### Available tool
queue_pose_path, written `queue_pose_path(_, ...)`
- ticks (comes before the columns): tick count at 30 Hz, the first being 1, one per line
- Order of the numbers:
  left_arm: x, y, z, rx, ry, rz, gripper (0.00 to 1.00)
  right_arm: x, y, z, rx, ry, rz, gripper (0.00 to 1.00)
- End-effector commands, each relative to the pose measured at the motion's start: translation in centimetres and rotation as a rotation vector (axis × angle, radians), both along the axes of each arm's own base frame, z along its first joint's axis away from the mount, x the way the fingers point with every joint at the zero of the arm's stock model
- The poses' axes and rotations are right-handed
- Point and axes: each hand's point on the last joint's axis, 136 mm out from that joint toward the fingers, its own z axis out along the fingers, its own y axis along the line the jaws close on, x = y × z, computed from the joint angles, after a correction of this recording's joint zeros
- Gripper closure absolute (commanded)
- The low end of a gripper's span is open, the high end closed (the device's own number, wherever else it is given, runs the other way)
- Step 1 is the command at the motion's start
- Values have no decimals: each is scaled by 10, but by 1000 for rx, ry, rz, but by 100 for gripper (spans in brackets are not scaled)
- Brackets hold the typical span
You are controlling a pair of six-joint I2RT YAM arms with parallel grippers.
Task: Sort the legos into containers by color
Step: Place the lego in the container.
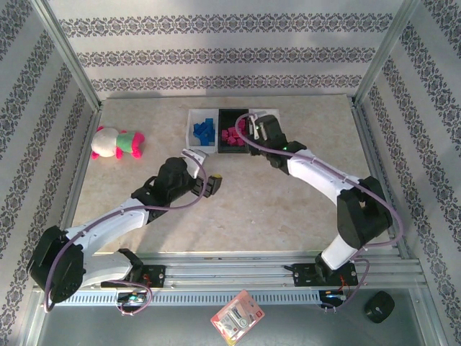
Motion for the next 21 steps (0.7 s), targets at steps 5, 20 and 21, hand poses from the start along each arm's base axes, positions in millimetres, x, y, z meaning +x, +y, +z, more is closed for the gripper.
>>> queue_pose_path(5, 4, -51, 25, -157, -129, -117, 1, 70, -15, -11, 6, -33, -59, 67)
queue_pose_path(20, 12, -40, 15, -116, -85, -71, 1, 109, -27, -6, 69, -25, -87, 26)
queue_pose_path(21, 13, -34, 16, -108, -88, -63, 1, 105, -30, -2, 53, -35, -81, 22)
